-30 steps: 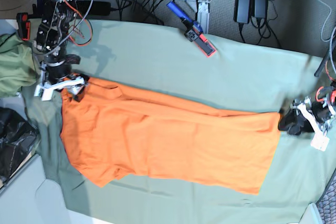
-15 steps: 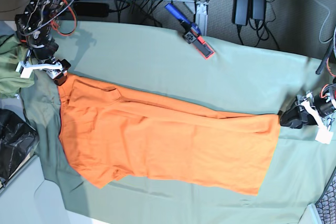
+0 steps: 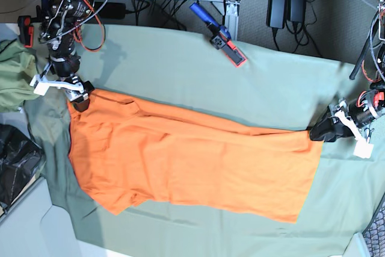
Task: Fold the T-shirt properly
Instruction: 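Lower the folded edge onto the shirt and release both grippers, then move the right gripper along the shirt and grasp the hem corner, then grasp the hem corner nearest the left gripper with the left gripper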
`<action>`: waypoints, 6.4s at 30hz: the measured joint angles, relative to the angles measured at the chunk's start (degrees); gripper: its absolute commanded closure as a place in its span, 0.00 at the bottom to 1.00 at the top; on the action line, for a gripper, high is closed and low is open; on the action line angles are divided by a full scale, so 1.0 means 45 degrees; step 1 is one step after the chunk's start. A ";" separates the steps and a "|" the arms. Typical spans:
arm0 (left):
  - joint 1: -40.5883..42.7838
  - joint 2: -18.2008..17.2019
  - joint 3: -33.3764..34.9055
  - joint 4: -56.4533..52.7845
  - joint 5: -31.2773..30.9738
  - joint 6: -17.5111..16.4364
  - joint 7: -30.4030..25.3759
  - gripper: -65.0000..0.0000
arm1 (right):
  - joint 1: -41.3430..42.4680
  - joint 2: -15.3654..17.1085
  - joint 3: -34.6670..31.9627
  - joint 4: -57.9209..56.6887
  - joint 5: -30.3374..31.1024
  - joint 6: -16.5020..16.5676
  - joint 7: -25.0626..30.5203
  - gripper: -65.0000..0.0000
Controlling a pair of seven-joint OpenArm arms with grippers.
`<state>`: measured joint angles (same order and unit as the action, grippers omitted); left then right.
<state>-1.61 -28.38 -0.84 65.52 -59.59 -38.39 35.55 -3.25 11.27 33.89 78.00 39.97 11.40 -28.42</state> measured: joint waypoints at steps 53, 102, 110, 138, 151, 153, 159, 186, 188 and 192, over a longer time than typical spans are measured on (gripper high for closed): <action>0.3434 -0.0253 -0.0894 0.4702 -0.2205 -0.0151 0.1647 1.00 | -0.4274 0.1360 -0.0899 0.4328 0.1200 0.0491 -0.2545 1.00; 0.5872 -0.1049 -0.4697 0.8349 -0.1749 -0.0151 0.1719 0.32 | -0.1744 0.3997 0.1020 0.4153 -0.1982 0.0860 -0.1282 0.32; 0.5945 -0.1462 -0.4663 0.8388 -0.1292 -0.0151 0.1768 0.32 | 0.3594 0.4401 -0.2438 -0.2191 -0.2657 0.0928 -0.0316 0.32; 0.6033 -0.1457 -0.4663 0.8388 -0.0194 -0.0151 0.0656 0.32 | 0.7956 0.2866 -0.8179 -0.8126 -0.3949 0.1015 0.1088 0.32; 0.5552 -0.1462 -0.4342 0.7941 0.0311 -0.0180 0.0461 0.32 | 0.7849 0.2866 -0.8194 -0.7737 -0.3886 0.1020 0.0928 1.00; 0.4726 -0.1457 -0.3701 0.7169 0.0869 -0.0199 0.0170 0.32 | 0.7849 0.2900 -0.8199 -0.7723 -0.3852 0.1020 0.0928 1.00; 0.0811 -0.1321 -0.0763 0.3361 0.2249 -0.0238 -0.0724 0.32 | 0.7830 0.3065 -0.8204 -0.7703 -0.3852 0.1030 0.0743 1.00; -0.4911 0.0923 0.3439 -0.4129 0.4051 -0.0238 -0.3249 0.87 | 0.7320 0.3181 -0.8204 -0.7640 -0.3696 0.1069 0.1117 1.00; -0.4974 0.0908 0.3429 -0.4080 0.4002 -0.0233 -0.3249 1.00 | 0.7320 0.3196 -0.8204 -0.7640 -0.3696 0.1069 0.1117 1.00; -0.5003 0.0801 0.3424 -0.4080 0.4590 -0.0238 -0.3118 1.00 | 0.7325 0.3206 -0.8204 -0.7640 -0.3696 0.1064 0.1117 1.00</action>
<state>-24.12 -24.77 14.57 47.16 -38.94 -39.46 21.52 29.71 25.69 -3.03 43.62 23.33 16.19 -23.40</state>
